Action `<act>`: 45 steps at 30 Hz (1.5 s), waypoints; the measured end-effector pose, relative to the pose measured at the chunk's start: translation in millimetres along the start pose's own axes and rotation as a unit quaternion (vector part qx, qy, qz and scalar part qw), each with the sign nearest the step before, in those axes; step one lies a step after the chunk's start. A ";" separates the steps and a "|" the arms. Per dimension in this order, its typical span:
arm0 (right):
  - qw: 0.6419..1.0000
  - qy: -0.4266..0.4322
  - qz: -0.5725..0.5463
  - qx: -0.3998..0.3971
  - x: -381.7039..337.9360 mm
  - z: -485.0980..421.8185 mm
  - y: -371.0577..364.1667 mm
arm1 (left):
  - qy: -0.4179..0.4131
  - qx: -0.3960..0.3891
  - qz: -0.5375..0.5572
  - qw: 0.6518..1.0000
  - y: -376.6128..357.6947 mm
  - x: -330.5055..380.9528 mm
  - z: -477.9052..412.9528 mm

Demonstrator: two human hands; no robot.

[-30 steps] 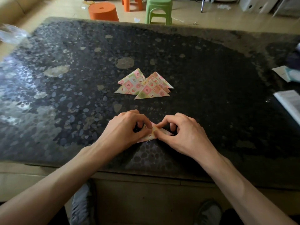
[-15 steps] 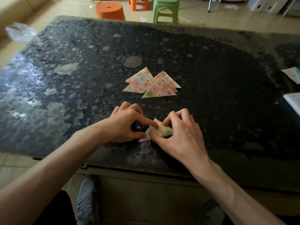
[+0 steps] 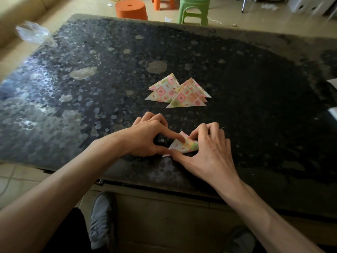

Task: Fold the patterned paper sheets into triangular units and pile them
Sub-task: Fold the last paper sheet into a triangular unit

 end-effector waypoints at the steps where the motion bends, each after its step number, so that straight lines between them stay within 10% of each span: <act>1: 1.000 -0.001 0.001 -0.002 -0.2 -0.1 0.1 | 0.000 0.000 0.000 1.000 -0.1 0.0 0.1; 45: 0.997 0.039 -0.066 0.002 15.5 -8.4 5.0 | -0.010 0.075 0.038 0.996 -10.1 -7.0 -4.0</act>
Point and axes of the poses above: each hand's wrist, its own z-axis away from the middle knuckle, its own y-axis out of the back of the hand, x = y × z, the point moved 1 cm from there along -z, towards the middle knuckle, and after that the axes turned 15 degrees about z, right-handed, at the moved point
